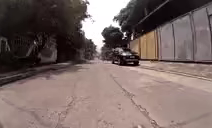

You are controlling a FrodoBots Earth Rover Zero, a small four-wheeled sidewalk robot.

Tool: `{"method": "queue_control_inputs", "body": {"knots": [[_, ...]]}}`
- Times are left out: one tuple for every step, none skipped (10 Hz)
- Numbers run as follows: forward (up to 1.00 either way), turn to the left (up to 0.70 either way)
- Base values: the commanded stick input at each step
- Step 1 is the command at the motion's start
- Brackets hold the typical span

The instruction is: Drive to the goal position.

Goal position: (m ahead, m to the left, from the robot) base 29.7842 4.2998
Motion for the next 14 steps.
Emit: {"method": "queue_control_inputs", "body": {"knots": [[1.00,0.03],[1.00,0.03],[1.00,0.03],[1.00,0.03],[1.00,0.03],[1.00,0.03],[1.00,0.03],[1.00,0.03],[1.00,0.03],[1.00,0.03],[1.00,0.03],[1.00,0.03],[1.00,0.03],[1.00,0.03]]}}
